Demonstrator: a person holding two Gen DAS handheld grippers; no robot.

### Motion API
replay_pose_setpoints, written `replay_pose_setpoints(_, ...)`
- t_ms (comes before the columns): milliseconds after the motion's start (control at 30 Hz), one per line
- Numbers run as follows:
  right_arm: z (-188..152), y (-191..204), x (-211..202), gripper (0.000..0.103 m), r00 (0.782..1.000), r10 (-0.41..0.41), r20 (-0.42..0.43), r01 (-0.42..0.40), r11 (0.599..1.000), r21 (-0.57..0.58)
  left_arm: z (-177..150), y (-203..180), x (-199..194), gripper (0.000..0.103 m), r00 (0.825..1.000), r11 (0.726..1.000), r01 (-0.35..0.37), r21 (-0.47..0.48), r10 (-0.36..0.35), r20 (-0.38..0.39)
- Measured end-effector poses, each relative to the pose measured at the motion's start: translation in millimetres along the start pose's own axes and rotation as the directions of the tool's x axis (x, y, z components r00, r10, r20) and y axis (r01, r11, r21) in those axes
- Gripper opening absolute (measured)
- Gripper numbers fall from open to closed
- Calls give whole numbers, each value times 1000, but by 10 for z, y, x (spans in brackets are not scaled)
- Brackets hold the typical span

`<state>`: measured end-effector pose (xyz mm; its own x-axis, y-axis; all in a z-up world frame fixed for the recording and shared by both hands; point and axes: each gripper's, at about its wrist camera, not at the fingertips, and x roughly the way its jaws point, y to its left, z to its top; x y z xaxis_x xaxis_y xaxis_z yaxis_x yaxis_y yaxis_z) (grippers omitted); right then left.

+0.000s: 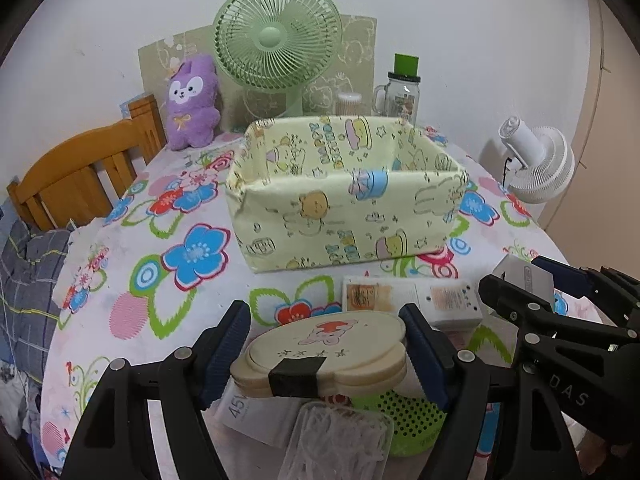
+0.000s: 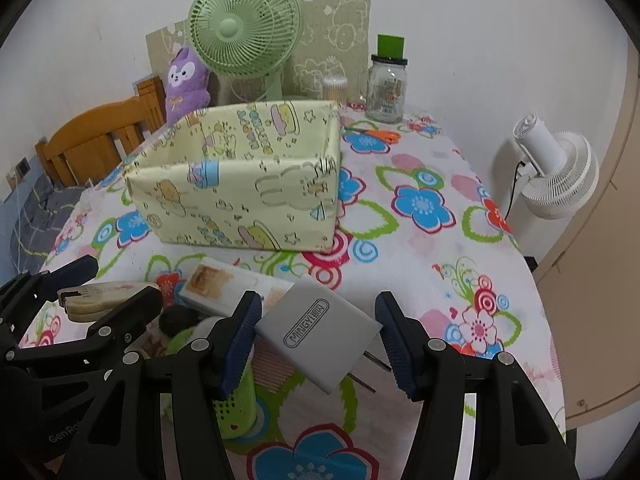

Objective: Organize rigid objects
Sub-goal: 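Carry the case with the left tool while the right tool carries the charger to the basket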

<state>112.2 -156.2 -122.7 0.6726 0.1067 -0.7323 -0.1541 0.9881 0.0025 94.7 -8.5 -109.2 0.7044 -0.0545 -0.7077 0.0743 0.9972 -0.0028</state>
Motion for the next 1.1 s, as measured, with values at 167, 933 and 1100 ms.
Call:
replay_pose_setpoints(167, 126, 16, -70, 62, 1000, 6, 28, -6, 1000, -1, 108, 21, -71, 78, 1000, 1000, -15, -4, 15, 24)
replay_pose_setpoints(933, 583, -1, -276, 62, 992, 1, 125, -1, 1000, 0, 591, 89, -210, 78, 994, 1000, -16, -26, 18, 105)
replay_pose_setpoints(1100, 680, -10, -295, 62, 990, -4, 142, 4, 1000, 1, 695, 93, -210, 78, 994, 1000, -9, -28, 12, 113)
